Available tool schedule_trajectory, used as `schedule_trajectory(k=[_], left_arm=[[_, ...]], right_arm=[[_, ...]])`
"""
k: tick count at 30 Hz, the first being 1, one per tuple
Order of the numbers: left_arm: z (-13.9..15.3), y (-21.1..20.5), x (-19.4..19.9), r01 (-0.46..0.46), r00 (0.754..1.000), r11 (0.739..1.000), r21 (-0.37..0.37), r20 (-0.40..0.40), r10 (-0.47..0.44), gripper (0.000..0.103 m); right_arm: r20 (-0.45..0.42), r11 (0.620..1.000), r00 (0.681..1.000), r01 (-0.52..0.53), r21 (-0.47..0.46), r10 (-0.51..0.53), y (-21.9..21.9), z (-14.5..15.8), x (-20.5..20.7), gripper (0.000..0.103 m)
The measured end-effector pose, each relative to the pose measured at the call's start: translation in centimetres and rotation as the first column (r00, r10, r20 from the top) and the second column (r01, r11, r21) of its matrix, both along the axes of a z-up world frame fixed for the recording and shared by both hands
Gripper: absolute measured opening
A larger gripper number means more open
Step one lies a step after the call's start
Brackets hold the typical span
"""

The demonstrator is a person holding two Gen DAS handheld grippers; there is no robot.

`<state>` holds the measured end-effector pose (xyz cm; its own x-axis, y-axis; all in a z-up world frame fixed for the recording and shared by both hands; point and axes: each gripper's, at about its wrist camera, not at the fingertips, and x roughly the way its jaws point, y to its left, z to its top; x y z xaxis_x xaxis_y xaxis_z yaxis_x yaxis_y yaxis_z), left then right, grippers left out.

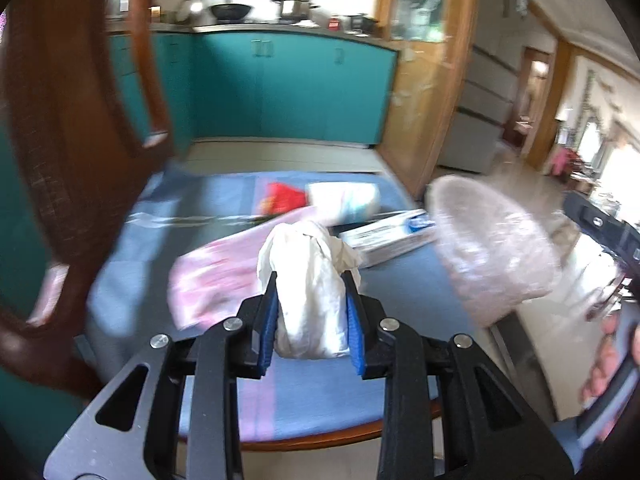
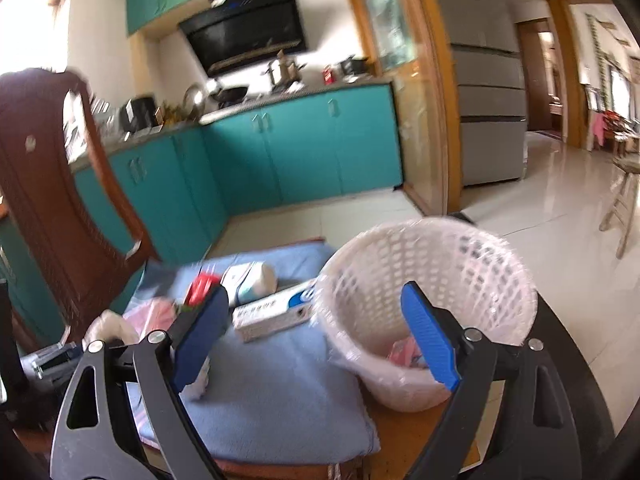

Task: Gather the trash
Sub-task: 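Lower the white tissue into the wastebasket and open the left gripper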

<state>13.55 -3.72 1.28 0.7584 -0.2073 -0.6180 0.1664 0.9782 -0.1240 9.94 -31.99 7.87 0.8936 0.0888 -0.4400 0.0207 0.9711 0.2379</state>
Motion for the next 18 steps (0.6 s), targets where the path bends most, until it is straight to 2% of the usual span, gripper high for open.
schedule_trajectory(k=[4,7,8,9,10,11,14,18], left_arm=[[1.5,-6.9,2.2,0.158,0.987,0.987,0.019,0.014,-0.158,0.031],[2.8,-12.9,4.5,0.274,0.961,0.962,0.002,0.029,-0.274,0.036],[3.1,-14.9,5.5,0.309,0.951,0.951,-0.018,0.027,-0.308,0.042],[3.1,-16.6,6.4,0.34,0.94,0.94,-0.033,0.02,-0.339,0.065],[3.1,-18.3,7.2,0.356,0.934,0.934,-0.024,0.026,-0.356,0.077],[2.7,-19.4,7.9,0.34,0.94,0.94,0.005,0.039,-0.34,0.093],[1.2,-19.8,8.9,0.255,0.967,0.963,0.094,-0.003,-0.255,0.095],[1.5,-15.0,6.1,0.189,0.981,0.978,0.091,0.019,-0.191,0.095]], right_arm=[[0.089,0.989,0.986,0.132,0.071,-0.138,-3.3,0.9,-1.4,0.086],[0.137,0.968,0.964,0.212,0.13,-0.23,-5.6,1.2,-2.7,0.086],[0.146,0.963,0.957,0.229,0.145,-0.25,-6.1,1.3,-2.9,0.086],[0.152,0.958,0.952,0.24,0.157,-0.264,-6.5,1.4,-3.2,0.086],[0.154,0.954,0.949,0.248,0.166,-0.274,-6.9,1.4,-3.3,0.086],[0.152,0.954,0.949,0.25,0.168,-0.275,-7.0,1.4,-3.2,0.086],[0.117,0.963,0.964,0.219,0.155,-0.238,-6.6,1.0,-2.3,0.086],[0.073,0.983,0.986,0.144,0.112,-0.152,-4.9,0.5,-1.1,0.086]])
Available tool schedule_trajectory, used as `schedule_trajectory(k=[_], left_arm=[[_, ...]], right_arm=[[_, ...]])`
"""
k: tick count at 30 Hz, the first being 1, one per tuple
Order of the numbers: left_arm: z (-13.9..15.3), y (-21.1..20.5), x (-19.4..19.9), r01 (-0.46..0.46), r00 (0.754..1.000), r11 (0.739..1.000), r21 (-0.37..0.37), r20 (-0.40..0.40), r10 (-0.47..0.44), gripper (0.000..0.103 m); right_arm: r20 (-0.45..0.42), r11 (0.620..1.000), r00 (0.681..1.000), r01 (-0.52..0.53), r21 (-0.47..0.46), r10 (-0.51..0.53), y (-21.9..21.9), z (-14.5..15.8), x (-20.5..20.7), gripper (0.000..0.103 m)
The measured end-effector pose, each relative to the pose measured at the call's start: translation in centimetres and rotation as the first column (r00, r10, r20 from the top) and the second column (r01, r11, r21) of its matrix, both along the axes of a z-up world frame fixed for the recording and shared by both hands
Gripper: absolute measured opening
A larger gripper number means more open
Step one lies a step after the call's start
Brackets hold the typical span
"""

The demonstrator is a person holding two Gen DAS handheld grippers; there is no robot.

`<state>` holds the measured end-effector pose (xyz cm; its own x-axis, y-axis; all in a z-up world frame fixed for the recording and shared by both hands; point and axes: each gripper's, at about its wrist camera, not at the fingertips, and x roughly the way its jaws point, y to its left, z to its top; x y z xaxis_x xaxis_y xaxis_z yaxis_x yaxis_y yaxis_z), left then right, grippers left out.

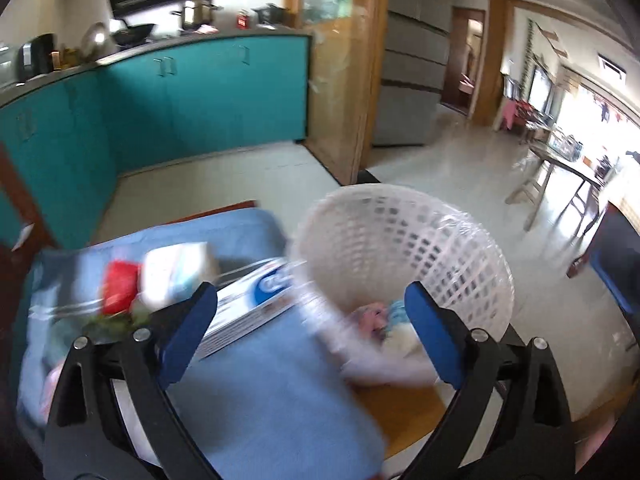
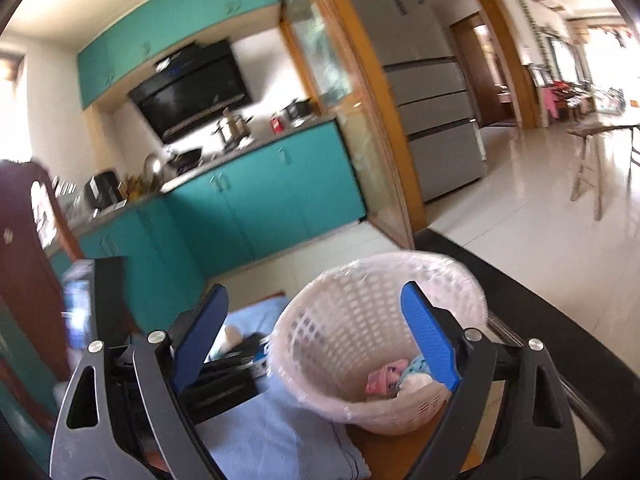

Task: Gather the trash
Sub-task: 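Lower the white tissue into the wastebasket and open the left gripper, then move both grippers back over the remaining trash on the cushion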

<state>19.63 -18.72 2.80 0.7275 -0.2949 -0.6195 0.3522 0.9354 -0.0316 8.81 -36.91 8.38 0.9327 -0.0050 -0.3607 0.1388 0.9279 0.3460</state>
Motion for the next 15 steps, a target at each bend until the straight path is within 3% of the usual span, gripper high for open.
schedule_trajectory(k=[6,11,15], left_arm=[[1.7,10.8,-6.2,-0.182,0.978,0.983,0.014,0.111,0.179,0.1],[0.2,18.9,-8.4,-0.357,0.932,0.933,-0.055,0.053,0.359,0.1],[-1.9,21.3,-8.3,-0.407,0.913,0.912,-0.06,-0.043,0.405,0.1]], right_arm=[[-0.102,0.983,0.982,-0.168,-0.068,0.161,4.5,-0.8,1.6,0.086],[-0.168,0.958,0.954,-0.268,-0.106,0.248,7.7,-1.4,2.1,0.087],[-0.212,0.934,0.932,-0.328,-0.14,0.295,10.0,-2.1,1.9,0.087]])
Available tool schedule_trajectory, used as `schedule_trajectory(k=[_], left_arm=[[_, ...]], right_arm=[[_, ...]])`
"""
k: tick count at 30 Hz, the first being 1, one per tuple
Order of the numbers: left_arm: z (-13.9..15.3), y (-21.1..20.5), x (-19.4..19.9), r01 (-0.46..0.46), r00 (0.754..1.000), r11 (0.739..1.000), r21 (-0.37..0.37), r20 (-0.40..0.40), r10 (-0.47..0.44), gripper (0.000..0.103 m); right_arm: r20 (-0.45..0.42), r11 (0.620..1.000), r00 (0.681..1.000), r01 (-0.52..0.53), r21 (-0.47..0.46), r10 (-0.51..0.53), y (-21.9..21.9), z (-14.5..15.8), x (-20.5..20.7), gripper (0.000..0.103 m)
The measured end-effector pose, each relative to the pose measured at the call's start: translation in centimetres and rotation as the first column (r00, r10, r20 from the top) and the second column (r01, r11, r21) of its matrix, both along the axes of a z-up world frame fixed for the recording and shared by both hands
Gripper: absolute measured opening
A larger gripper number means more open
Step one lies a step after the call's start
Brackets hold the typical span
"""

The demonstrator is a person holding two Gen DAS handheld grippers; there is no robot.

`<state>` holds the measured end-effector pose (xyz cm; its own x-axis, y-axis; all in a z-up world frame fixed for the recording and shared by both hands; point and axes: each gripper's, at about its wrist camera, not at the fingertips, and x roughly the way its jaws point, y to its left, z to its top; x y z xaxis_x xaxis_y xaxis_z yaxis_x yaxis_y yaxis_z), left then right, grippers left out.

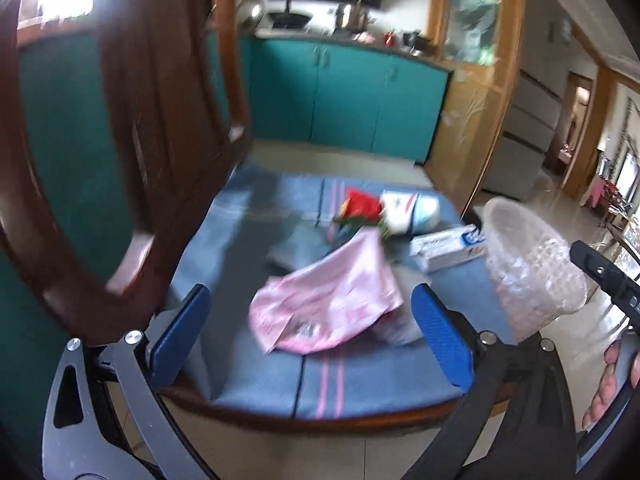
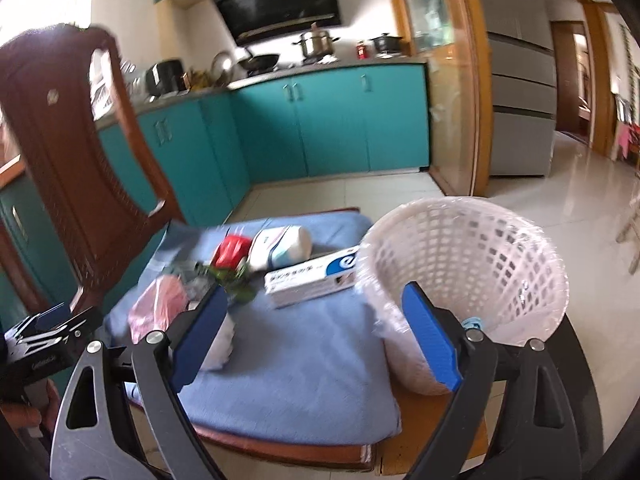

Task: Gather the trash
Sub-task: 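Move both grippers back over the remaining trash on the cushion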

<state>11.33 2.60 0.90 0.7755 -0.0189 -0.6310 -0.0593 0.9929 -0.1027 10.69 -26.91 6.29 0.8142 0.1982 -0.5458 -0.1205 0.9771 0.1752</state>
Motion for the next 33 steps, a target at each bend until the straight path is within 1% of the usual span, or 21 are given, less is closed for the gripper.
schedule_trajectory(k=[2,5,12,16,26,33], left_arm=[[0.0,0.1,-0.1,0.018,1.0,1.0,0.003,-0.001,-0.018,0.1],[-0.1,-0.1,-0.3,0.025,1.0,0.999,0.03,0.01,-0.026,0.1],[0.0,-1.0,-0.4,0.05,0.998,0.997,0.058,0.023,-0.052,0.1],[0.1,-0.8,-0.3,0.05,0.999,0.998,0.044,0.017,-0.051,0.1],[-0.2,-1.2,-0.2,0.057,0.998,0.997,0.055,0.011,-0.058,0.1],[-0.3,-1.2,-0.1,0.054,0.999,0.997,0.047,0.005,-0.054,0.1]], right_arm=[[-0.015,1.0,1.0,-0.019,-0.013,0.018,0.9,-0.4,0.0,0.088],[-0.028,0.999,0.999,-0.031,-0.021,0.031,1.9,-0.5,0.1,0.088],[-0.039,0.997,0.998,-0.055,-0.045,0.054,2.7,-0.8,0.1,0.088],[-0.038,0.998,0.998,-0.053,-0.041,0.051,2.5,-0.9,0.1,0.088],[-0.037,0.997,0.998,-0.061,-0.038,0.059,2.3,-1.0,-0.1,0.088],[-0.04,0.997,0.997,-0.065,-0.034,0.063,2.2,-1.0,0.0,0.088]])
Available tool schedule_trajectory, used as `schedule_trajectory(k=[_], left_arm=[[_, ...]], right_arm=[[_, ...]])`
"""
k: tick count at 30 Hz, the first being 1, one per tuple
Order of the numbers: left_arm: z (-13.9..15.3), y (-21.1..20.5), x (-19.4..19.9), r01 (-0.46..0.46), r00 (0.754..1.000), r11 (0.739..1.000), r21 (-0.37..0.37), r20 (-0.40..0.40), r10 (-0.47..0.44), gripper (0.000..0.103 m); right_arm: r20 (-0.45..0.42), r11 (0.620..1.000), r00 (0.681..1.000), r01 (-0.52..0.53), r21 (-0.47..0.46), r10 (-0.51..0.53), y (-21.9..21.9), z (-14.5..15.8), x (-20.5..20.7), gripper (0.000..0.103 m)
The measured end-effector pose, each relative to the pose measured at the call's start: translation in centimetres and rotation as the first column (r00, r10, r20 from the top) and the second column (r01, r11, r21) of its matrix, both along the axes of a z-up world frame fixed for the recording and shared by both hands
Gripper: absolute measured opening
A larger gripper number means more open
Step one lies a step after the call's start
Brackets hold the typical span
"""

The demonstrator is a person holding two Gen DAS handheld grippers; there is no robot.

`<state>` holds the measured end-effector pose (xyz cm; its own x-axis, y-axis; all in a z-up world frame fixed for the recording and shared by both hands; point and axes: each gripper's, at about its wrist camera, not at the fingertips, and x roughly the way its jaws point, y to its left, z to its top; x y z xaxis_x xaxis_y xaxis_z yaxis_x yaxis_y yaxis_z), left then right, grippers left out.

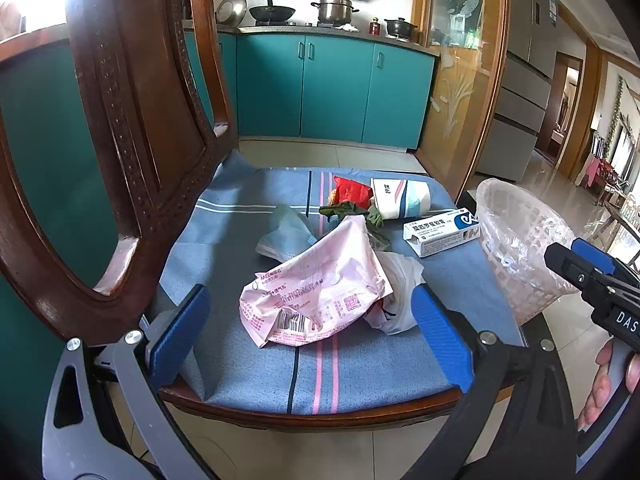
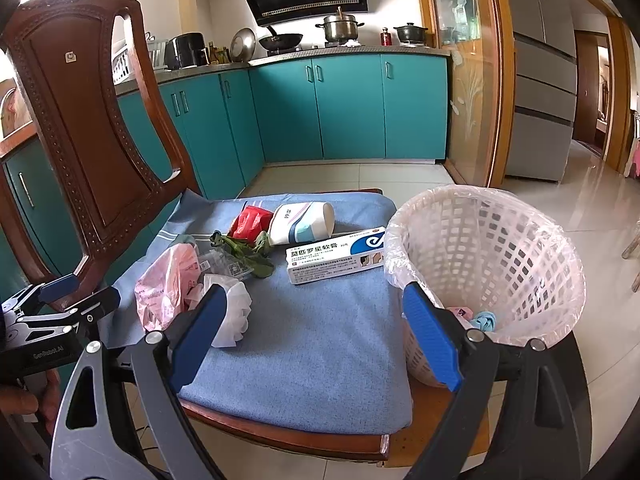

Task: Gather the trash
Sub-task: 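Move both grippers back over the remaining trash on the cushion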

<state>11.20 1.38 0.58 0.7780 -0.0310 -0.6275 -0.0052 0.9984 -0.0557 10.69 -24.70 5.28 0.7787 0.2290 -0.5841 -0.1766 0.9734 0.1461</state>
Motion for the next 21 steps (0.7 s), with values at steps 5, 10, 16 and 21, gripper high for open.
schedule_trajectory(k=[5,10,16,21], left_arm=[[-0.11,-0.17,0.09,0.007,1.0,1.0,0.006,-0.007,-0.007,0.1],[-0.15,-0.26,0.1,0.01,1.0,1.0,0.009,-0.009,-0.01,0.1],[-0.2,-0.24,0.13,0.01,1.0,1.0,0.008,-0.01,-0.009,0.1],[-0.27,-0.27,0.12,0.013,1.0,1.0,0.011,-0.014,-0.013,0.1]], right_arm=[[-0.001,1.0,1.0,-0.001,-0.002,0.001,0.02,0.04,0.0,0.088],[-0.001,1.0,1.0,0.0,-0.001,0.0,0.02,0.04,0.0,0.088],[-0.003,1.0,1.0,-0.004,-0.004,0.004,0.08,0.04,-0.01,0.088],[-0.003,1.0,1.0,-0.004,-0.004,0.004,0.12,0.03,-0.03,0.088]])
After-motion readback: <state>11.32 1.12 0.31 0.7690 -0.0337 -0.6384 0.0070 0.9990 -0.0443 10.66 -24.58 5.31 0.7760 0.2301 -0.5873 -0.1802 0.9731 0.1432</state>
